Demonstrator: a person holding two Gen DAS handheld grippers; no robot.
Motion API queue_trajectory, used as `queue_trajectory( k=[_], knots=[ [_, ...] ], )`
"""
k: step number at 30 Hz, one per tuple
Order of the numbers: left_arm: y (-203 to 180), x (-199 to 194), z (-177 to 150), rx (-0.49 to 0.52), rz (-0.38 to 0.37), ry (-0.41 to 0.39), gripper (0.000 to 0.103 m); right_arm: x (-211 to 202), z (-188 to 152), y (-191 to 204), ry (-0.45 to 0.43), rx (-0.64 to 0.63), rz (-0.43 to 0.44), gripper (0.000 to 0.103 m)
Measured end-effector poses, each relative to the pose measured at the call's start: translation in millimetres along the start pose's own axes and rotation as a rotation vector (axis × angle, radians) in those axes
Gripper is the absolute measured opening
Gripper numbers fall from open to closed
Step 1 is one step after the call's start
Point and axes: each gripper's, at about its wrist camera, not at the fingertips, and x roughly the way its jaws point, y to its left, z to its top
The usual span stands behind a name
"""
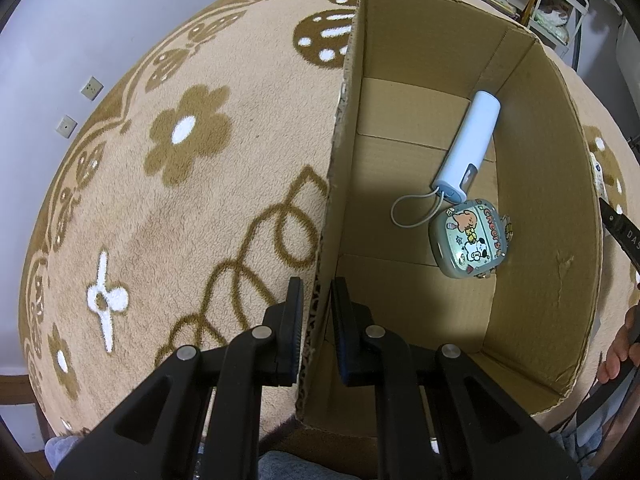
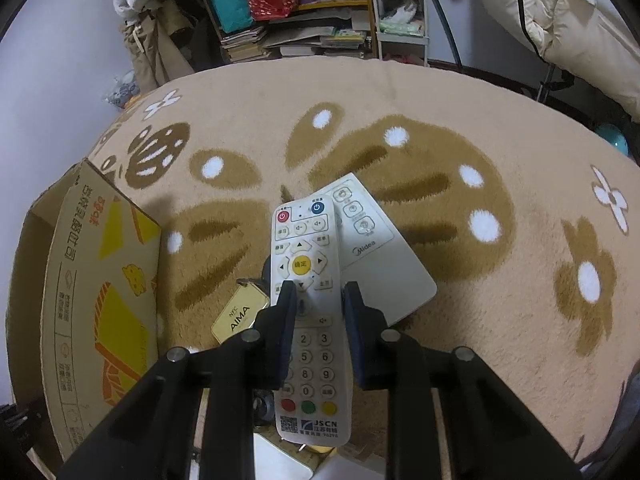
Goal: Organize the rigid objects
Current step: 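Close the right gripper on the white TV remote and lift it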
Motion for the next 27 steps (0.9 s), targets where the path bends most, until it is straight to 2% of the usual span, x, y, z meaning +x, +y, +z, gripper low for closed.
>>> queue_trajectory(
  k=[4, 7, 10, 15, 22, 27],
  knots=[
    [0.3, 0.3, 0.4, -0.001, -0.001, 0.001, 0.014, 2.7, 0.7, -6.4, 0.035, 0.039, 0.077, 0.026],
    [0.6, 0.7, 0.8, 0.001, 0.001, 0.001, 0.014, 2.9, -0.4, -5.3, 0.037, 0.033, 0.075, 0.026],
    [0.6, 0.8, 0.6, 0.001, 0.001, 0.0, 0.014, 3.3, 0.7, -2.7, 0.051, 0.026, 0.097, 0.035],
    [0.9, 0.9, 0.7, 0.001, 0.001, 0.001, 0.014, 8.9, -1.5, 5.2, 0.078, -0.011, 0.082, 0.042],
    [0.0, 1.0, 0.2, 0.004, 0.005, 0.0, 0.014, 13.6, -6.5, 17.5, 0.056, -0.072, 0.009, 0.042],
    [-1.4, 1.1, 0.1, 0.008, 0.009, -0.001, 0.014, 15.1, -6.0, 20.5, 0.085, -0.091, 0.011, 0.042]
  ],
)
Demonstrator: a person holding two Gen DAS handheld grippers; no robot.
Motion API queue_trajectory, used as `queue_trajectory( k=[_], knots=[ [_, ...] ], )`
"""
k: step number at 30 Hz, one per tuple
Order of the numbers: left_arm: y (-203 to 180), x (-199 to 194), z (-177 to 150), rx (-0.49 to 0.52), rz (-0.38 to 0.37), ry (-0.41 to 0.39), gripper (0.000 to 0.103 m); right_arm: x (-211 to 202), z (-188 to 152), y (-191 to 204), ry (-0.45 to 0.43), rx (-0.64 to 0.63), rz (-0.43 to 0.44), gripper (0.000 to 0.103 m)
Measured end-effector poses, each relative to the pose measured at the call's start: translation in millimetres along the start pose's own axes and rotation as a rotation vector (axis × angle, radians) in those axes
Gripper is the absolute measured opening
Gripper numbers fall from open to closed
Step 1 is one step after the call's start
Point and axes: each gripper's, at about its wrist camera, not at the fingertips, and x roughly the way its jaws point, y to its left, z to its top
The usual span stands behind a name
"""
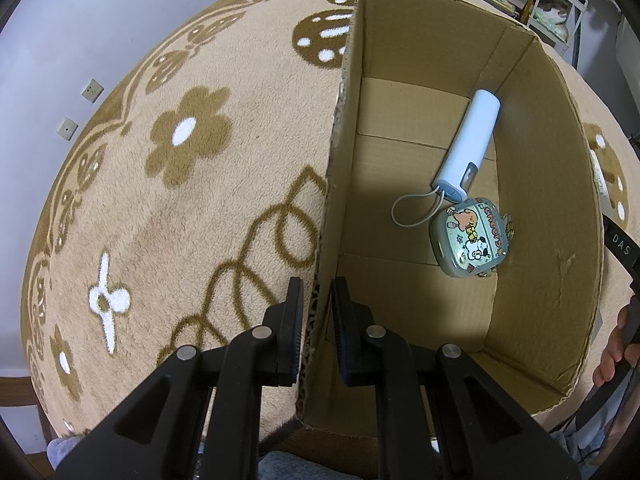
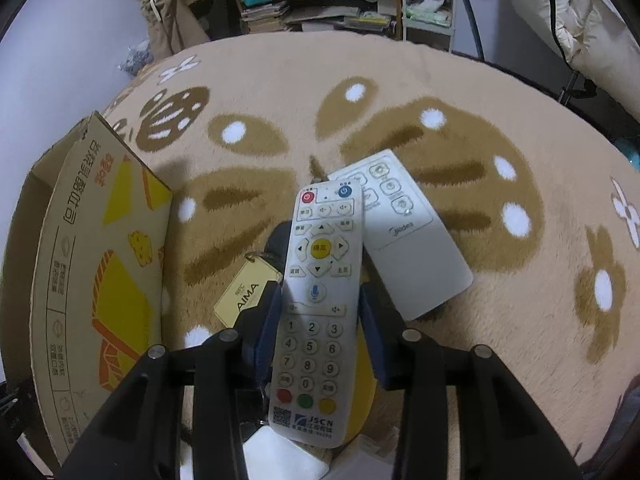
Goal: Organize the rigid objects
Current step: 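Close the right gripper on the white TV remote and lift it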
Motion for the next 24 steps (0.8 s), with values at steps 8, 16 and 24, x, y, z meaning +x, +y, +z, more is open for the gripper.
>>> queue_trajectory(
  k=[8, 16, 24],
  knots=[
    [-1.3, -0.4, 0.0, -0.002, -0.002, 0.0, 0.014, 1.6, -1.8, 10.8, 0.014, -0.068, -0.033, 0.043],
    [-1.4, -1.6, -0.4, -0.003, -0.004, 0.001, 0.014, -10.6, -4.6, 14.5, -0.044, -0.111, -0.07, 0.043],
    [-1.7, -1.9, -0.2, -0.003, -0.004, 0.001, 0.014, -56.5, 14.0, 14.2, -0.152, -0.036, 0.058, 0.043]
  ],
)
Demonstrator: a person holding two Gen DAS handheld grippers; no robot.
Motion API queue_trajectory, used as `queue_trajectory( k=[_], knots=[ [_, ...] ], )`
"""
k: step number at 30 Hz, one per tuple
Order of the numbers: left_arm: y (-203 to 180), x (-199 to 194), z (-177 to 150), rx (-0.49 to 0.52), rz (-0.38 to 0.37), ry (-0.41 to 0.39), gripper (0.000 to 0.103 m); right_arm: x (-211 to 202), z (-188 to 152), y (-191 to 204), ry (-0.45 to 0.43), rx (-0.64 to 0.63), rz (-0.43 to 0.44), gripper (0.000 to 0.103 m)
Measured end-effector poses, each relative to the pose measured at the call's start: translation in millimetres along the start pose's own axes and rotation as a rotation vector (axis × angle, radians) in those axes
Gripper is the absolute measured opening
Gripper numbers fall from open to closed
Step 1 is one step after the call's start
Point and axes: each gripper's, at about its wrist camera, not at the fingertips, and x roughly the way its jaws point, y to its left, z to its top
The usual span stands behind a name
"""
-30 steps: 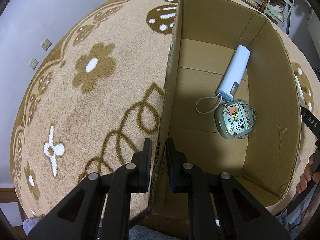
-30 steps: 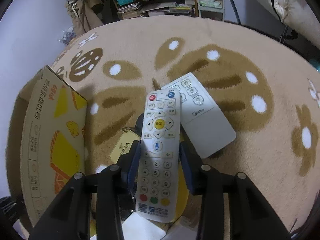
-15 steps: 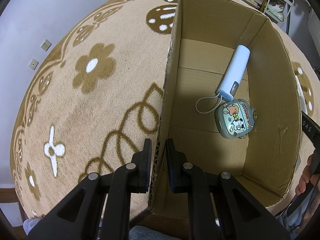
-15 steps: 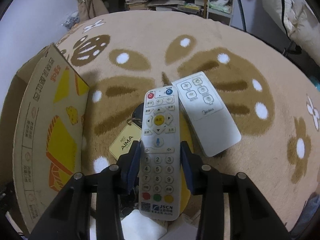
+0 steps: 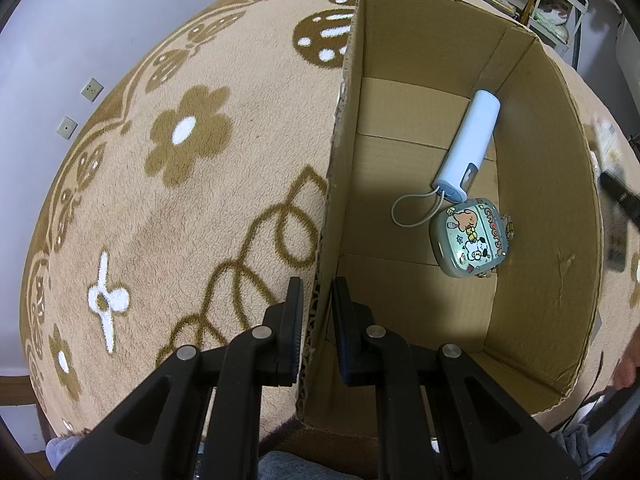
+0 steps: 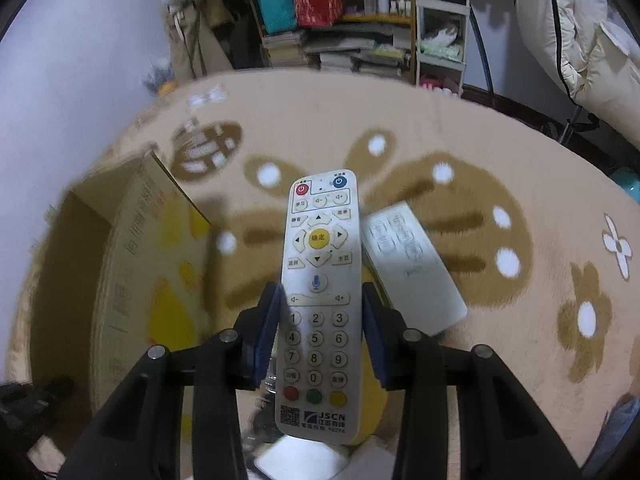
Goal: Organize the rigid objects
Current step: 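Close the right gripper on the white TV remote and lift it, then carry the remote over the box and release it inside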
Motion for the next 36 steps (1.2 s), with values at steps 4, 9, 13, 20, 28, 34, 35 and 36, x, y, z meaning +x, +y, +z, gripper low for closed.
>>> queue_trajectory(
  k=[4, 9, 13, 20, 28, 34, 35, 36],
  knots=[
    [0.2, -0.1, 0.0, 0.0, 0.001, 0.0, 0.013, -26.9, 12.2, 15.6, -0.075, -0.004, 0.061, 0.043],
    [0.0, -0.2, 0.1, -0.001, 0.0, 0.0, 0.013, -54.4, 23.1, 40.3, -0.146, -0.012, 0.161, 0.043],
    [0.1, -0.3, 0.0, -0.001, 0.0, 0.0, 0.013, -69.2, 23.4, 62.7, -0.178, -0.037, 0.235, 0.043],
    [0.1, -0.2, 0.0, -0.002, 0.0, 0.0, 0.013, -65.6, 11.1, 97.9, -0.163, -0.114, 0.323, 0.043],
    [-0.2, -0.2, -0.2, -0.002, -0.001, 0.0, 0.013, -35.7, -5.4, 109.6, -0.084, -0.158, 0.322, 0.043],
    [-0.1, -0.5, -0.2, 0.0, 0.001, 0.0, 0.013, -29.6, -13.5, 114.9, -0.074, -0.189, 0.305, 0.043],
    [0.0, -0.5, -0.2, -0.001, 0.0, 0.0, 0.014, -28.2, -15.2, 115.9, -0.075, -0.194, 0.293, 0.043],
    [0.1, -0.4, -0.1, -0.004, 0.001, 0.001, 0.014, -27.1, -16.0, 117.3, -0.075, -0.201, 0.283, 0.043]
  ],
)
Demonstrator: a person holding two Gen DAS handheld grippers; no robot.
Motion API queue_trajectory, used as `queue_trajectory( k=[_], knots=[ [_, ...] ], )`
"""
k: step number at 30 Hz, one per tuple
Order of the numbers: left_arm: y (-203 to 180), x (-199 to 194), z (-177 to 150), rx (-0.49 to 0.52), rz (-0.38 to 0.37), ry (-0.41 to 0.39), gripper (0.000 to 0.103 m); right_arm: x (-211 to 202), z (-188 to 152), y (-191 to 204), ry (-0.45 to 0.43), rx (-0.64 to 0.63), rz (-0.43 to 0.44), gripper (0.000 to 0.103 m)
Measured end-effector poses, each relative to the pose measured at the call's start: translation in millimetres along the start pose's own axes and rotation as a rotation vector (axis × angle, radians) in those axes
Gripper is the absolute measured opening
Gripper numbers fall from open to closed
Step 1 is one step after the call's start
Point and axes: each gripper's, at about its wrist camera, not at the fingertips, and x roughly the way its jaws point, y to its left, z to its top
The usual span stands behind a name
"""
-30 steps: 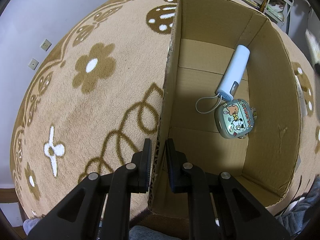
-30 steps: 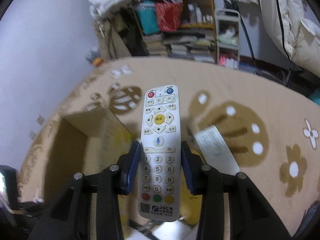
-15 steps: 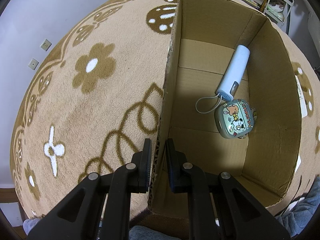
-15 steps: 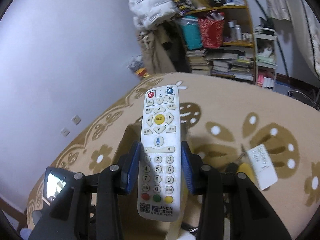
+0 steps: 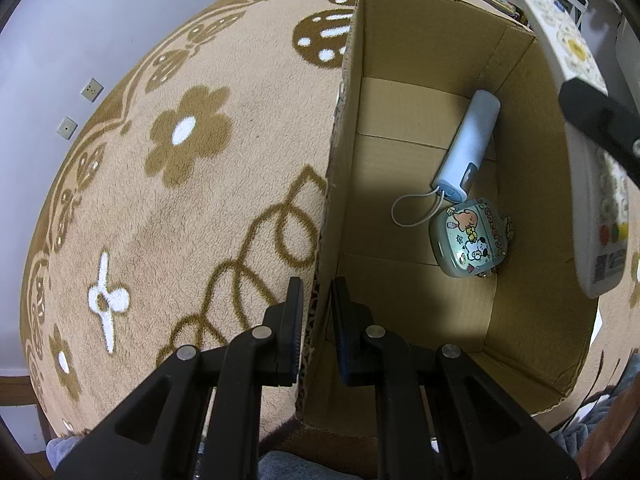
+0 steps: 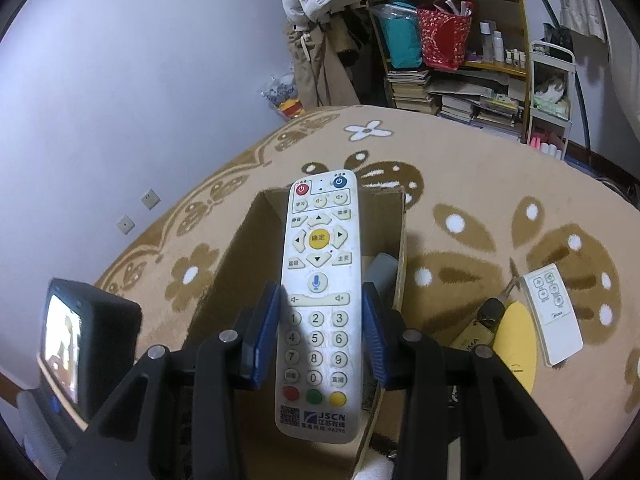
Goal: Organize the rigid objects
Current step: 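Carry the remote over the box and release it inside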
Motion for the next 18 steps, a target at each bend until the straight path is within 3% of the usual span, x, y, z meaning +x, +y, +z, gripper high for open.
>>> queue_trajectory(
  k=[4, 18],
  knots=[
    [-0.7, -0.6, -0.1, 0.001, 0.002, -0.001, 0.014, 6.3, -4.5, 4.0, 0.023, -0.038, -0.035, 0.043],
    [1.0, 0.0, -1.3, 0.002, 0.0, -0.004, 0.014, 18.5, -10.7, 7.7, 0.085, -0.06, -0.039, 0.043]
  ],
)
